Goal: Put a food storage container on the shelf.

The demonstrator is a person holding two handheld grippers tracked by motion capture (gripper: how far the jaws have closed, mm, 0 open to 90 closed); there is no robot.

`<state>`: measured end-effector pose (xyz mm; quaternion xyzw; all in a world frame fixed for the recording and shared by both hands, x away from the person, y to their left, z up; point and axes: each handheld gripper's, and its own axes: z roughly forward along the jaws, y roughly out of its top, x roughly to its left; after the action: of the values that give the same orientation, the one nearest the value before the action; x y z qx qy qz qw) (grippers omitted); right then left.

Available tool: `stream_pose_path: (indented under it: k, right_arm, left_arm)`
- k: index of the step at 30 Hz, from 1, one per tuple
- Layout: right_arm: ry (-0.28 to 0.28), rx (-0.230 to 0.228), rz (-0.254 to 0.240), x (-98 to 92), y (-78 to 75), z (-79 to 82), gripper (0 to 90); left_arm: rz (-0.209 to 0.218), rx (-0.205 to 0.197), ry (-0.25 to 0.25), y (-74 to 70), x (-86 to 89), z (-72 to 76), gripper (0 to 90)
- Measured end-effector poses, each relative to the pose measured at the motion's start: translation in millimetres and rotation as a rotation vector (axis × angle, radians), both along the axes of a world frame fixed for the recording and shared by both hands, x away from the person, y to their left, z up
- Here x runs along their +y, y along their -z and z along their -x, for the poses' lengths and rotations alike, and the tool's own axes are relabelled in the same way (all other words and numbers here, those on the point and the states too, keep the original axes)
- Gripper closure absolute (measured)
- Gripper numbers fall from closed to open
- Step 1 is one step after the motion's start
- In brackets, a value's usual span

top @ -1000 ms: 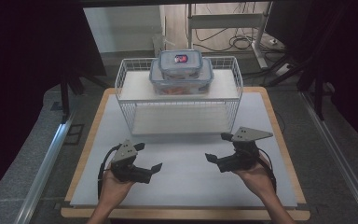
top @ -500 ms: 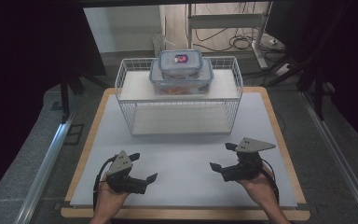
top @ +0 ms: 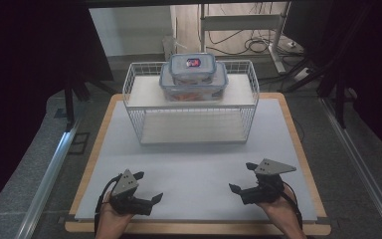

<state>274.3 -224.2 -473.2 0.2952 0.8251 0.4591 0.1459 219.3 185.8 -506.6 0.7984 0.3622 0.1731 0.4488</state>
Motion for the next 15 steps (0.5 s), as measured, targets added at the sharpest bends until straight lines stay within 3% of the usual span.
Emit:
stream_pose_path:
  k: [9, 11, 14, 15]
  right_arm:
    - [0.010, 0.010, 0.028, -4.9, 11.7, 9.1, 5.9]
    - [0.010, 0.015, 0.033, -5.1, 13.6, 9.9, 5.9]
    - [0.007, 0.026, 0.057, -5.8, 19.4, 11.2, 5.9]
    - [0.007, 0.026, 0.062, -6.1, 20.8, 11.3, 5.9]
  left_arm:
    - [-0.035, 0.041, -0.001, 11.0, -1.0, 5.5, 3.8]
    - [-0.050, 0.059, 0.000, 15.0, -2.3, 6.2, 3.8]
    - [-0.113, 0.087, -0.007, 21.8, -7.3, 4.6, 3.6]
    - [-0.113, 0.087, -0.007, 21.8, -7.3, 4.6, 3.5]
